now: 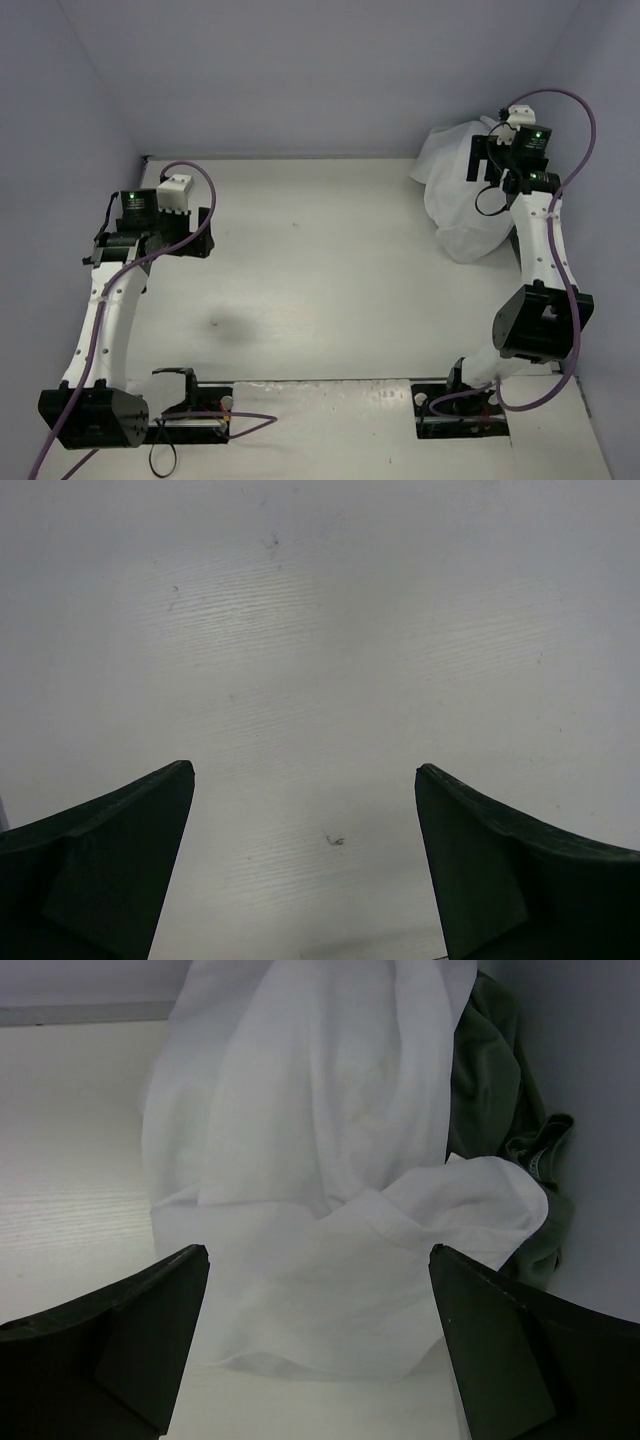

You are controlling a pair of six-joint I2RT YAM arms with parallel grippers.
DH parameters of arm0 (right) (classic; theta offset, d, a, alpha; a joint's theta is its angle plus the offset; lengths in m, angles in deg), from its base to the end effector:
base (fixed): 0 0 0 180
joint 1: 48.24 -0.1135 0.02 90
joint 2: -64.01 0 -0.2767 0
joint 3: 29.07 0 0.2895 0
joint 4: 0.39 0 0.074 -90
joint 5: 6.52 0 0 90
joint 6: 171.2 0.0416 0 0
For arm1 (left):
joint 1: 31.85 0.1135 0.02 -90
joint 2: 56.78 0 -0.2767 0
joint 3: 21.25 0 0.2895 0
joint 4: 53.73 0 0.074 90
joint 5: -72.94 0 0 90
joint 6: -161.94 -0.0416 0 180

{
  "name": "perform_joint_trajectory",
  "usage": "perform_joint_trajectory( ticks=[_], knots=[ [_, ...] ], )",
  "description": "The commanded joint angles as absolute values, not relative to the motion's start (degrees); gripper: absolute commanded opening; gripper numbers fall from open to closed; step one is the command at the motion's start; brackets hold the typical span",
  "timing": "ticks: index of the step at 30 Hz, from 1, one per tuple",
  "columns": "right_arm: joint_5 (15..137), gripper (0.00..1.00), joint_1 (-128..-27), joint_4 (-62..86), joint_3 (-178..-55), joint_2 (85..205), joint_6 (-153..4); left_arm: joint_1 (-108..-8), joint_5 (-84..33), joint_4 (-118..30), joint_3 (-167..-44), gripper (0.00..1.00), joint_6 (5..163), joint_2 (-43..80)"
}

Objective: Fold and stack the t-shirts
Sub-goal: Grab crumpled tshirt from bin with the right arm

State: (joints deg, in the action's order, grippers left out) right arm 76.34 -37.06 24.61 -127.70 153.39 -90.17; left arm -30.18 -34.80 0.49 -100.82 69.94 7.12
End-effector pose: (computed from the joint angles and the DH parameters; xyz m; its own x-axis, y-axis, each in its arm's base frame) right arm 0.4068 -0.0751 0.4054 -0.2747 -0.1034 -0.9559 0.0326 0.9926 -0.1167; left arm 0.2661 -0.0049 0.3694 -0.6152 0.0153 -0.7882 0.2320 0.9590 -0.1625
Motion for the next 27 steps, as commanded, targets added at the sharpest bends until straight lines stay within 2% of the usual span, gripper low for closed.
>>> perform_joint_trajectory(
  ticks=[1, 6, 13, 24, 27],
  knots=[
    [77.6, 0.89, -36.9, 22.2, -130.8, 154.5, -89.9, -29.8, -35.4, -2.7, -101.7, 0.86, 69.2, 7.3],
    [78.0, 0.87, -36.9, 22.6, -129.5, 155.6, -91.0, -29.8, -35.3, -3.0, -101.1, 0.86, 69.0, 7.5],
    [77.1, 0.77, -35.3, 22.6, -127.9, 156.8, -91.8, -29.8, -35.4, -2.7, -101.0, 0.86, 69.2, 7.1],
    [75.8, 0.80, -33.3, 22.6, -128.7, 160.8, -91.6, -29.8, -35.2, -1.2, -101.1, 0.86, 68.6, 6.2],
    [75.1, 0.58, -33.1, 22.6, -128.4, 161.4, -91.7, -29.8, -35.1, -1.1, -101.1, 0.86, 68.5, 6.3]
  ],
)
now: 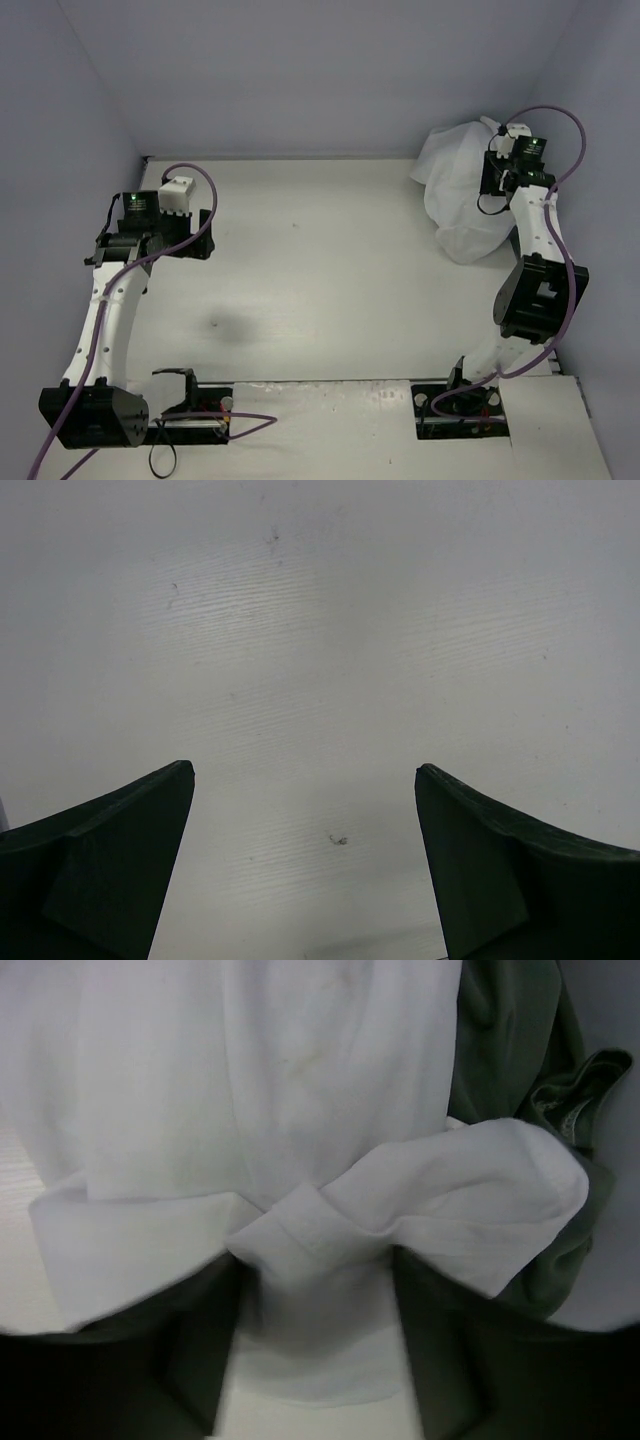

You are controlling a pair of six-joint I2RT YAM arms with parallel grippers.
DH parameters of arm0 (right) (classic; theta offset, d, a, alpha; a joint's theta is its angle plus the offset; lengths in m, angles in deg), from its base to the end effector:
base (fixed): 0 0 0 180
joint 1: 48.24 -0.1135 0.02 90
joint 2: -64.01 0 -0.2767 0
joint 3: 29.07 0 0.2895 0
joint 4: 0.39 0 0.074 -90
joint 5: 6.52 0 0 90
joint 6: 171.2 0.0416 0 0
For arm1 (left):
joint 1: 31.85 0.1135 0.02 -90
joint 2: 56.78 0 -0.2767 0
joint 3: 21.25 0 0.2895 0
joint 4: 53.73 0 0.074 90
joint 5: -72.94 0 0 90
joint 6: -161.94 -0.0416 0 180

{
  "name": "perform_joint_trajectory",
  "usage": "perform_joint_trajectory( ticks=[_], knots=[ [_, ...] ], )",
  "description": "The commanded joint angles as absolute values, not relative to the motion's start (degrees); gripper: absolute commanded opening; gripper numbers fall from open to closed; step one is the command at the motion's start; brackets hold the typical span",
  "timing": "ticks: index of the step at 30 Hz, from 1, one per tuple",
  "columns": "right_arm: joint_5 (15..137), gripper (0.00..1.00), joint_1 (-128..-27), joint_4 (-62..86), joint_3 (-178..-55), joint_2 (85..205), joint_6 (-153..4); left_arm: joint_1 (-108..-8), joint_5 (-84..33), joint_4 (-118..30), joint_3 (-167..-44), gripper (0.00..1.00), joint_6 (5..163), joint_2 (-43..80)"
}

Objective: Fold and stack the t-shirts
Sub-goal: Grab crumpled tshirt from bin with the right arm

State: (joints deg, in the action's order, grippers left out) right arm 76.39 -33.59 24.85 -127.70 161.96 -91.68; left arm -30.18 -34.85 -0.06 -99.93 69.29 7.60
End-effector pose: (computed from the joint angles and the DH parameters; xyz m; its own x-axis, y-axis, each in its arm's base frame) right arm 0.4392 -0.1095 0.3431 -0.4213 -0.0764 -0.9037 0.0668 0.9911 -0.1150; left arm 0.2690 -0.0049 0.3624 -0.6237 0.0259 -0.7812 0.2374 0.9585 -0.1579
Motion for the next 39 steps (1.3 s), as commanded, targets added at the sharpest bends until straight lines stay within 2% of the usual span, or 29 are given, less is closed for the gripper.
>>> perform_joint_trajectory(
  ticks=[1, 2, 5, 13, 22, 32, 39],
  knots=[
    [74.8, 0.33, -33.1, 22.6, -128.2, 161.5, -91.7, -29.8, -35.1, -1.1, -101.1, 0.86, 68.5, 6.2],
    [74.8, 0.20, -33.1, 22.6, -128.0, 161.5, -91.6, -29.8, -35.2, -1.0, -101.1, 0.86, 68.6, 6.3],
    [74.8, 0.00, -33.1, 22.6, -127.2, 161.2, -91.3, -29.8, -35.3, -1.3, -100.9, 0.86, 69.0, 6.1],
    [74.9, 0.00, -33.7, 23.3, -124.9, 157.6, -92.8, -29.8, -34.9, -1.1, -99.7, 0.86, 69.0, 5.1],
    [71.5, 0.00, -36.0, 30.4, -134.8, 148.8, -96.5, -29.8, -33.5, 0.6, -99.0, 0.86, 67.9, 2.8],
    [69.3, 0.00, -53.1, 33.5, -146.5, 139.4, -99.3, -29.8, -33.1, 0.7, -97.5, 0.86, 67.9, 0.5],
    [51.8, 0.00, -54.4, 33.6, -154.3, 138.3, -96.5, -29.8, -32.5, -0.5, -96.7, 0.86, 68.3, -1.1]
  ],
)
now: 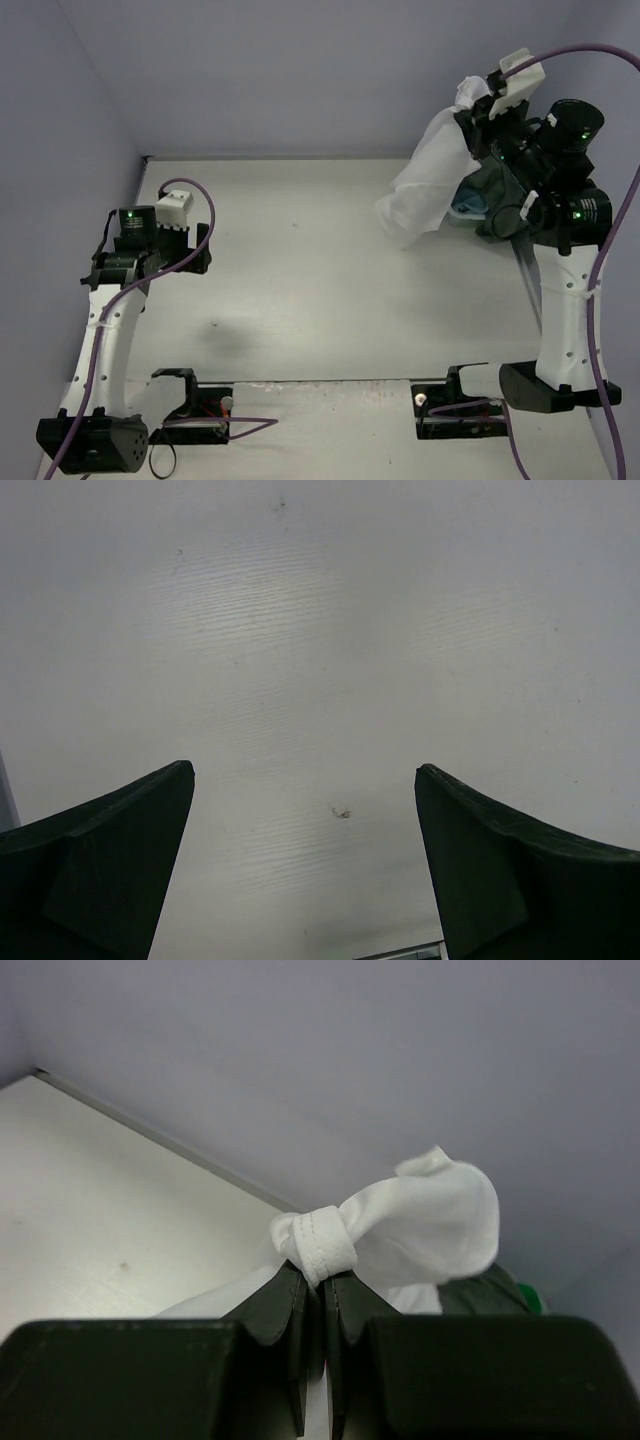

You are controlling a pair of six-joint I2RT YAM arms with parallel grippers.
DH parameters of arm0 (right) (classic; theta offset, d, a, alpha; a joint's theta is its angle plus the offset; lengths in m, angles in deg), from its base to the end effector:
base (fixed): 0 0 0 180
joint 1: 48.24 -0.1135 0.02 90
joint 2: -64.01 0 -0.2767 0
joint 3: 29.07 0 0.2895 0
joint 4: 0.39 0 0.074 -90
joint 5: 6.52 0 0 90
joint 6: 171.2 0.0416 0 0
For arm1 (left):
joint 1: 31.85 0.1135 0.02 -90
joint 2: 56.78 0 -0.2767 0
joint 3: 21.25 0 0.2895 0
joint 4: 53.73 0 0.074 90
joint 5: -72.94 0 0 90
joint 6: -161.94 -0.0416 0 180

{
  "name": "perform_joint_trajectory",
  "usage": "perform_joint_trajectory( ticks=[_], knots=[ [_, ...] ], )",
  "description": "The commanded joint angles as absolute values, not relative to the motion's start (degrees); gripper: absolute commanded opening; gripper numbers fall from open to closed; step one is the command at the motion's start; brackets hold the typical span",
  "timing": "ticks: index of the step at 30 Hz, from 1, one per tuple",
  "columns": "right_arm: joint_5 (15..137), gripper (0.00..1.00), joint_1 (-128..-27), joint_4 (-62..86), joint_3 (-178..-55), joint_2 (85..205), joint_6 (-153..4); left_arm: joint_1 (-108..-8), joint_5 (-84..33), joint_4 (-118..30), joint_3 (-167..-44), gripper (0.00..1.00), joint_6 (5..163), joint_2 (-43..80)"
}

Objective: Fold and stack the t-shirts
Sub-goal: Grab crumpled tshirt from bin with the right arm

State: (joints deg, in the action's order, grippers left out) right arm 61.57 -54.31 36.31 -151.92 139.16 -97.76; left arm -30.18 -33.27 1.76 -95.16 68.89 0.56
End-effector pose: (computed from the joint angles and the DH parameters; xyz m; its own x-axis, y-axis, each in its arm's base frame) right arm 0.2514 0.0423 0.6166 0.3136 -0.2326 -0.9206 -0.3891 0.8529 -0.3480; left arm 0.2370 -0.0047 0.3574 -0.6170 0.0331 -0.7863 0.2223 0.9658 -0.1337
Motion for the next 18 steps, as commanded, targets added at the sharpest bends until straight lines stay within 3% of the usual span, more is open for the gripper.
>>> perform_joint_trajectory(
  ticks=[1, 6, 18],
  knots=[
    [49.7, 0.00, -54.7, 33.2, -154.8, 137.8, -95.4, -29.8, -32.5, -0.6, -96.6, 0.86, 68.5, -1.1],
    [41.9, 0.00, -55.0, 33.1, -158.1, 138.4, -92.7, -29.8, -31.7, -0.7, -96.5, 0.86, 68.7, -1.0],
    [78.6, 0.00, -54.7, 32.8, -152.2, 136.0, -105.4, -29.7, -30.6, -1.3, -96.0, 0.86, 68.9, -0.4]
  ],
)
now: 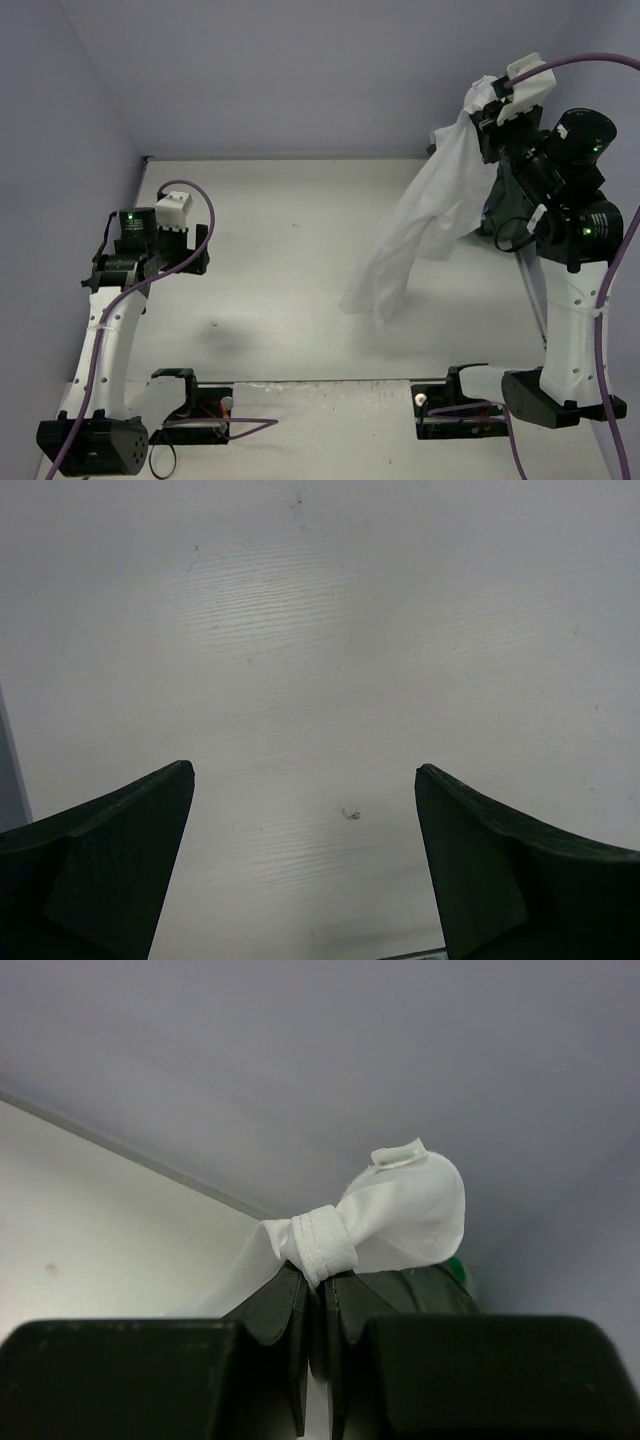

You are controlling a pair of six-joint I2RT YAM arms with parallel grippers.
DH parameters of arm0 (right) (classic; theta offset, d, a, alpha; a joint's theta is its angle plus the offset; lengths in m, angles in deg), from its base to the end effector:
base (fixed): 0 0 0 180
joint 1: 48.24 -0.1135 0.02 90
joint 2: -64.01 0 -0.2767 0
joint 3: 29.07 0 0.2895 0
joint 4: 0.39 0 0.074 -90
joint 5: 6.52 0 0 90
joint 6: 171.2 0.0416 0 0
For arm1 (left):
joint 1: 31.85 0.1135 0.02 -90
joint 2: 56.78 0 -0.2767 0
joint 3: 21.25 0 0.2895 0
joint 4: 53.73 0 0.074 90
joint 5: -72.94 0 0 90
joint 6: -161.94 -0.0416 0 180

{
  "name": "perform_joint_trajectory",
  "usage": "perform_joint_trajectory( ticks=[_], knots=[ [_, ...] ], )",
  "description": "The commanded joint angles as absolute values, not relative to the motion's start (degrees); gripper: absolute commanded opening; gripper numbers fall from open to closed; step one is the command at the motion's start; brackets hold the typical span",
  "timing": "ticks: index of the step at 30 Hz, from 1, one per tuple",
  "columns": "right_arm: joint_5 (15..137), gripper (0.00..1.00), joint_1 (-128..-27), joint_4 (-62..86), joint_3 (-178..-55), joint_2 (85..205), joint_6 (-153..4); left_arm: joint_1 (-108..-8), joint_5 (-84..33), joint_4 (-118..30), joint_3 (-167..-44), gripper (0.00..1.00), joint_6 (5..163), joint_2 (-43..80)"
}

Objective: Fold and stack the t-shirts
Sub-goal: Grab crumpled tshirt from bin with the right arm, then move the tshirt to the center of the board

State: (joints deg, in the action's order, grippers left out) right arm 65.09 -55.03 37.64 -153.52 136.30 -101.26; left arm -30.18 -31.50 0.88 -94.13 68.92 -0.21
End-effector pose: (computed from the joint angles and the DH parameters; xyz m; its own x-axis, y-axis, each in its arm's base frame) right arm 0.2203 0.0395 0.6334 0.3704 -0.2837 -0.8845 -0.3076 0.8610 -0.4050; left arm 0.2353 -0.0035 0.3549 -0.6098 0.0333 -0.7918 0.1998 0.9733 -0.1130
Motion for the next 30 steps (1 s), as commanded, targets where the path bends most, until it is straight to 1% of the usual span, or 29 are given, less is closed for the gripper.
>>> perform_joint_trajectory(
  ticks=[1, 4, 7, 11, 15, 16, 20, 22, 24, 27, 30],
  knots=[
    [83.6, 0.00, -54.7, 32.4, -151.4, 135.6, -105.9, -29.7, -30.6, -1.3, -96.0, 0.86, 68.9, -0.2],
    [92.4, 0.00, -54.0, 31.0, -151.1, 134.9, -107.1, -29.8, -30.6, -1.2, -96.2, 0.86, 69.0, 0.1],
    [96.7, 0.00, -54.0, 30.6, -153.2, 135.4, -107.5, -29.8, -30.9, -1.2, -96.6, 0.86, 69.2, 0.6],
    [92.9, 0.00, -54.1, 32.2, -154.4, 136.3, -105.5, -29.8, -31.2, -1.2, -96.8, 0.86, 69.5, 0.3],
    [81.2, 0.00, -55.9, 33.7, -151.3, 137.3, -102.4, -29.8, -31.3, -1.4, -96.1, 0.86, 69.4, -1.0],
    [80.6, 0.00, -57.0, 33.8, -150.5, 137.9, -101.9, -29.7, -31.3, -1.4, -95.6, 0.86, 69.4, -1.3],
    [81.0, 0.00, -68.2, 33.8, -146.9, 140.6, -101.4, -29.8, -31.0, -1.5, -94.8, 0.86, 69.1, -1.9],
    [76.2, 0.00, -69.1, 34.0, -146.5, 143.5, -99.8, -29.8, -31.0, -2.0, -94.4, 0.86, 69.1, -2.3],
    [74.2, 0.00, -71.3, 34.2, -147.1, 146.5, -99.5, -29.8, -31.0, -2.1, -94.3, 0.86, 69.1, -2.6],
    [74.6, 0.00, -76.3, 34.8, -149.0, 151.0, -100.1, -29.7, -31.1, -2.3, -94.0, 0.86, 69.1, -2.9],
    [75.3, 0.00, -78.8, 35.2, -153.2, 155.2, -100.4, -29.7, -31.0, -2.5, -93.7, 0.86, 69.1, -3.0]
  ],
)
